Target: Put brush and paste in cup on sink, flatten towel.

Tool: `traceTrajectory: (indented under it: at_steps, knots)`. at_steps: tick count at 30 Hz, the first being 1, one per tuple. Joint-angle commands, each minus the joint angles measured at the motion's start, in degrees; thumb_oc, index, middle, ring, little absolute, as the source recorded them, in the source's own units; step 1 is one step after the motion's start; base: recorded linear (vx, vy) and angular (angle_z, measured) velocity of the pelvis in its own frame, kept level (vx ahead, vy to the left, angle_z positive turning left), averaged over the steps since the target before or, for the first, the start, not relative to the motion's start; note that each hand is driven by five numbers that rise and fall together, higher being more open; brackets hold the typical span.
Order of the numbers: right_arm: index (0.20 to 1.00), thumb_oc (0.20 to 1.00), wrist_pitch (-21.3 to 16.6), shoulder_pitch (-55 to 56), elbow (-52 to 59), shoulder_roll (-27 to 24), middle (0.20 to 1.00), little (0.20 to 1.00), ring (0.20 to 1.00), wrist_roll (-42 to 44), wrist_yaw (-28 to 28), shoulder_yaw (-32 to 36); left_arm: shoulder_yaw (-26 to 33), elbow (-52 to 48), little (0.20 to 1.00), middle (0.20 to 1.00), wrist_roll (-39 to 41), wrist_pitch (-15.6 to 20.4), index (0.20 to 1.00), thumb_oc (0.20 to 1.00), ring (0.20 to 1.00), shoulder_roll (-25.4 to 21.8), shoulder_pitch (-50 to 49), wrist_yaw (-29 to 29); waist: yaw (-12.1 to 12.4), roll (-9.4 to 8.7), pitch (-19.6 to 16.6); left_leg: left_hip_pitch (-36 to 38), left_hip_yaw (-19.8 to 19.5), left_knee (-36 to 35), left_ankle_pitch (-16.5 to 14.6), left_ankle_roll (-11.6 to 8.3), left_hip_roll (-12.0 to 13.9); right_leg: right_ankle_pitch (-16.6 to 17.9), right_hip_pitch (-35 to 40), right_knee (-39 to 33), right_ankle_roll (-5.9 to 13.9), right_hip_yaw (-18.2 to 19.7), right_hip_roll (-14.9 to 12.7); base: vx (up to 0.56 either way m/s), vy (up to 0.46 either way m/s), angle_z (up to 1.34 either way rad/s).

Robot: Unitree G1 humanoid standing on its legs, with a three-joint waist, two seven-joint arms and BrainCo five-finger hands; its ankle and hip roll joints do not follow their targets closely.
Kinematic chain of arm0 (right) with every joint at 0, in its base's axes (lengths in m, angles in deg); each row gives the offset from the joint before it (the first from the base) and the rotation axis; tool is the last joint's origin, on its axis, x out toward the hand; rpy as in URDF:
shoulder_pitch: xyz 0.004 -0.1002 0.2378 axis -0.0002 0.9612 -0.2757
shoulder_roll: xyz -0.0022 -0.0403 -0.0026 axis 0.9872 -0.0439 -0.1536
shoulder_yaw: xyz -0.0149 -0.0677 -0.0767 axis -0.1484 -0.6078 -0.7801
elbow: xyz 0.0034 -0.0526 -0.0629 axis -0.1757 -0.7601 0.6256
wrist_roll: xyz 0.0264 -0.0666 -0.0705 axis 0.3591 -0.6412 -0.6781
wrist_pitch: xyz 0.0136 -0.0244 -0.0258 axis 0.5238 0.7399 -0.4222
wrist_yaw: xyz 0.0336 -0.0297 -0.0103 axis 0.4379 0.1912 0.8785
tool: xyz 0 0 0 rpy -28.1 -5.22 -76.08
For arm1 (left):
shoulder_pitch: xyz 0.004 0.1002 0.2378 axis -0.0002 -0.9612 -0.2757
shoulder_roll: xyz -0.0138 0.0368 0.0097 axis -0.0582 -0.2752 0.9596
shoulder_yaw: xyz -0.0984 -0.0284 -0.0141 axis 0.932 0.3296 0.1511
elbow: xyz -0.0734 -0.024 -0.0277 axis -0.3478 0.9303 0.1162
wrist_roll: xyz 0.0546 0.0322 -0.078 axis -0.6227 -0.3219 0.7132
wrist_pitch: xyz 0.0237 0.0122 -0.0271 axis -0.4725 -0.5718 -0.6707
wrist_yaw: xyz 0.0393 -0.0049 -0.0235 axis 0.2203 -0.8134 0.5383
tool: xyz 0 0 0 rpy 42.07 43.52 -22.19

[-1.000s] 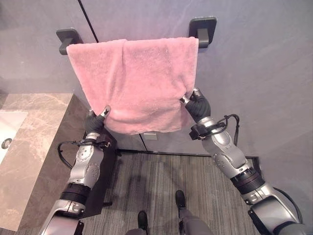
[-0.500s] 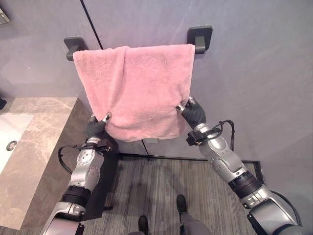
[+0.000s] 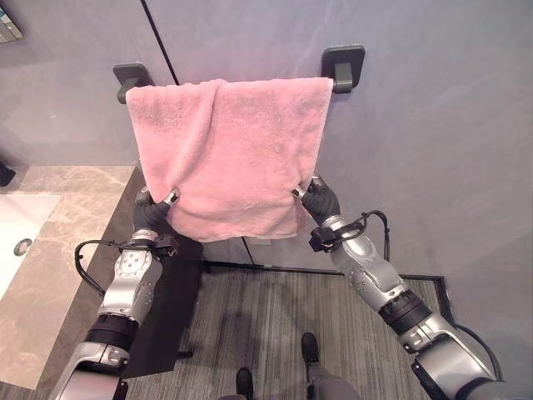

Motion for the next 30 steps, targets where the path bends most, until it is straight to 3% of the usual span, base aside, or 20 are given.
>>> traceTrajectory:
  at_steps: [1,8,25,26,27,28,29,30]
  knots:
    - [0.200,0.200,-1.70,-4.21,-1.97,1.79,0.200,0.200,0.200,0.32,0.16,0.42,0.13,-0.27,0.200,0.200,-2.09,3.17,0.200,0.200,0.200,-4.75,2.59,2.37,1.27,-1.82,-1.62,0.20,0.60,0.24,1.99,-0.43,-0.61,-4.81,3.17,-0.14,6.18,3.18,-6.42,0.00,0.000,0.00]
    - [0.200,0.200,-1.56,-5.32,-3.61,2.61,0.200,0.200,0.200,0.16,0.16,-0.28,-0.14,1.08,0.200,0.200,-3.18,3.11,0.200,0.200,0.200,-6.82,4.55,3.38,1.62,-1.38,-1.06,-0.88,0.60,0.24,2.31,-0.56,-0.85,-4.62,1.99,-0.14,6.37,3.44,-6.49,0.00,0.000,0.00]
    - [0.200,0.200,-1.83,-5.45,-5.06,3.00,0.200,0.200,0.200,-1.29,-0.33,-1.43,-2.88,7.00,0.200,0.200,-4.15,1.96,0.200,0.200,0.200,-4.60,7.14,3.81,0.96,-1.44,-0.39,-2.52,0.99,0.24,2.59,-0.82,-0.54,-4.14,0.00,-0.14,6.51,3.88,-6.30,0.00,0.000,0.00]
    - [0.285,0.285,-1.42,-5.42,-5.12,2.82,0.285,0.285,0.285,-1.39,0.28,-1.76,-2.97,7.17,0.200,0.200,-4.01,1.84,0.200,0.200,0.200,-4.34,7.20,3.58,0.89,-1.55,-0.32,-2.50,1.06,0.24,2.61,-0.85,-0.48,-4.12,-0.11,-0.14,6.51,3.92,-6.28,0.00,0.000,0.00]
    - [0.495,0.495,-1.42,-5.42,-5.13,2.82,0.495,0.495,0.495,-1.39,0.29,-1.76,-2.97,7.17,0.200,0.200,-4.01,1.84,0.200,0.200,0.200,-4.34,7.21,3.58,0.89,-1.54,-0.32,-2.50,1.06,0.24,2.61,-0.85,-0.48,-4.12,-0.11,-0.14,6.51,3.92,-6.28,0.00,0.000,0.00]
    - [1.000,1.000,-0.66,-5.70,-4.01,1.57,1.000,1.000,1.000,-4.84,0.14,-2.35,-3.22,7.04,0.573,0.573,-4.66,1.31,0.573,0.573,0.573,-4.71,7.21,3.11,0.71,-1.62,-0.35,-2.51,1.07,0.24,2.56,-0.83,-0.45,-4.10,-0.20,-0.14,6.52,4.02,-6.22,0.00,0.000,0.00]
    - [1.000,1.000,-0.65,-5.69,-3.99,1.56,1.000,1.000,1.000,-4.85,0.13,-2.35,-3.22,7.03,0.871,0.871,-4.67,1.30,0.871,0.871,0.871,-4.71,7.20,3.11,0.72,-1.61,-0.35,-2.51,1.07,0.24,2.56,-0.83,-0.45,-4.10,-0.19,-0.14,6.52,4.02,-6.21,0.00,0.000,0.00]
    - [1.000,1.000,-0.42,-5.67,-3.68,1.17,1.000,1.000,1.000,-5.04,0.50,-2.62,-3.29,6.91,1.000,1.000,-5.25,1.00,1.000,1.000,1.000,-4.75,7.18,3.15,0.71,-1.69,-0.38,-2.49,1.08,0.24,2.58,-0.86,-0.38,-4.10,-0.18,-0.14,6.50,4.01,-6.22,0.00,0.000,0.00]
